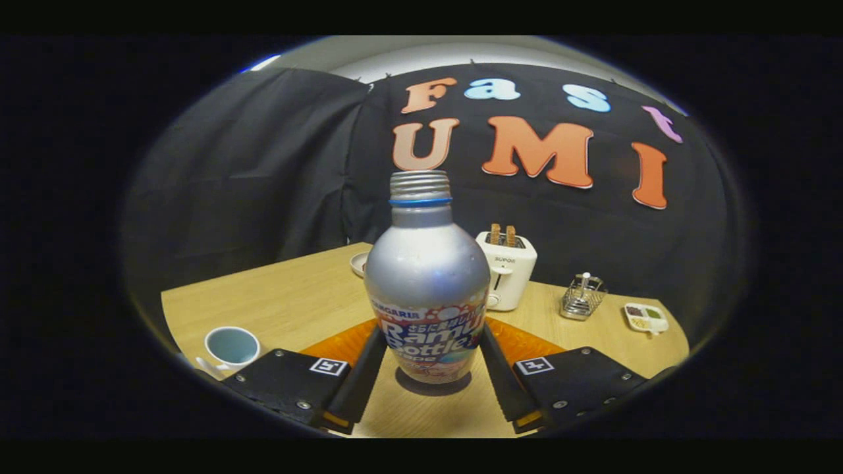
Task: Take the bottle from table, then pour the juice into the cup, finally place the bottle on the coaster
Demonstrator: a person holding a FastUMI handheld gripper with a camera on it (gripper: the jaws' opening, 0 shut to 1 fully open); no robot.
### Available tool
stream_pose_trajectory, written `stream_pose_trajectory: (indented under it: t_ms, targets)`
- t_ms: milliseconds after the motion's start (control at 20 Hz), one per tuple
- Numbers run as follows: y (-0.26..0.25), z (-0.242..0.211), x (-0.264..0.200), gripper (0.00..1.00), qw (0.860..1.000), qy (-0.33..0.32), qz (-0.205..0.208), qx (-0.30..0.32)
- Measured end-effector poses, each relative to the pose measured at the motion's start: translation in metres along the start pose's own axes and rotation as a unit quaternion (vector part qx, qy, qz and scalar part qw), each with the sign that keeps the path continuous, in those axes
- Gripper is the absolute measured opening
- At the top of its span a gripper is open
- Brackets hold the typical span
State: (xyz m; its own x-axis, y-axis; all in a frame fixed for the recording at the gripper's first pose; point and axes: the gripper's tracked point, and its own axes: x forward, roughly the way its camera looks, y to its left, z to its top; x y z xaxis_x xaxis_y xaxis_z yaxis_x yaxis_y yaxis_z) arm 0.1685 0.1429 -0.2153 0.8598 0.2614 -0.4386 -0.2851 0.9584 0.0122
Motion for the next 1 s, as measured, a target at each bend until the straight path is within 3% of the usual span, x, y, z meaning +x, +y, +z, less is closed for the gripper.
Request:
stream_pose_trajectory:
  t_ms: [300, 1000]
  targets:
    - [-0.008, -0.027, 0.022, 0.78, 0.998, 0.027, -0.008, 0.053]
    - [-0.009, -0.069, 0.038, 0.78, 0.997, 0.058, -0.022, 0.038]
